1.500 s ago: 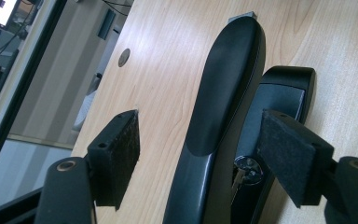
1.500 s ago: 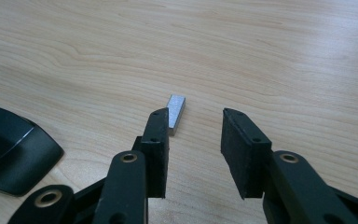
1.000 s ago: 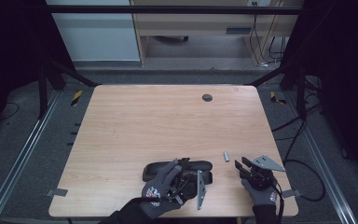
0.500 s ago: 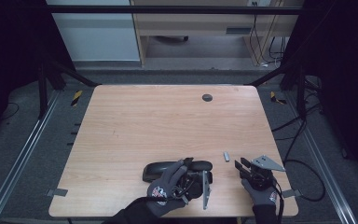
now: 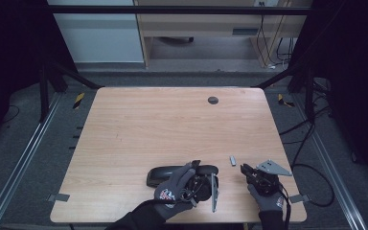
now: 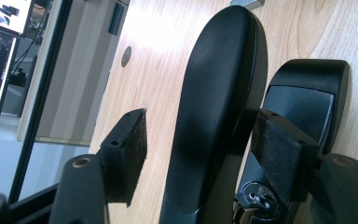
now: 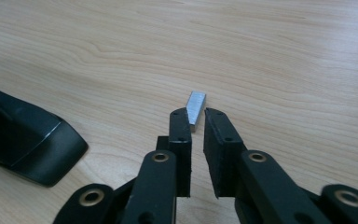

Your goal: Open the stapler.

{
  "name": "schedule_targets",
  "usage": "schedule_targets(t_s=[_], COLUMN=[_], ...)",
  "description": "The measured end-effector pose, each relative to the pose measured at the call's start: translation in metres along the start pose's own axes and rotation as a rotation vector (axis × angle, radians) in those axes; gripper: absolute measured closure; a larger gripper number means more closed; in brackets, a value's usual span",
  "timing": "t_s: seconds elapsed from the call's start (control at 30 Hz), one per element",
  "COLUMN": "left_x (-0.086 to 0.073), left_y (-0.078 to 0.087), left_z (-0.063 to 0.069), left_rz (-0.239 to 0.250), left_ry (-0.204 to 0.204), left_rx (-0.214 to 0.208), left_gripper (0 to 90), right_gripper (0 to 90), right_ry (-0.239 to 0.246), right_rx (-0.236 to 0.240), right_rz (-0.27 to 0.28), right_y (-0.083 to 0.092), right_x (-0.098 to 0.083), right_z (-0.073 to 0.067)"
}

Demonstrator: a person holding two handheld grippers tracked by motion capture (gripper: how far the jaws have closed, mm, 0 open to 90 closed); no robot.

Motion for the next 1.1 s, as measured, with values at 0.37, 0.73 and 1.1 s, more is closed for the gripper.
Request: schedule_targets(t_s=[0.37, 0.73, 1.1], left_x=[0.002, 0.003, 0.004], left_y=[-0.003, -0.004, -0.004], left_z=[0.000, 0.003, 0.004], left_rz=[-0.009, -0.025, -0.035], left_ry=[-0.016, -0.035, -0.057], left_rx=[0.011, 0.003, 0.024], left_gripper=[44.9, 54.1, 55.4], right_gripper=[90.0, 90.0, 90.0], right_ry=[0.010, 0.013, 0.014], right_rx=[0.048, 0.109, 0.183], right_rz=[-0.007, -0.002, -0.008], right_y=[0.000, 0.001, 0.001], right_x=[0.000, 0.001, 0.000], right_z=[-0.011, -0.027, -0.049])
Point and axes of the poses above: each handheld gripper's, and its own axes: y roughly backward along the jaws, x roughly out of its top, z roughly to its right, the point moved 6 cm from there along -y, roughly forward along the jaws, and after that the axes turned 15 degrees about -x, right-handed, at the moved point
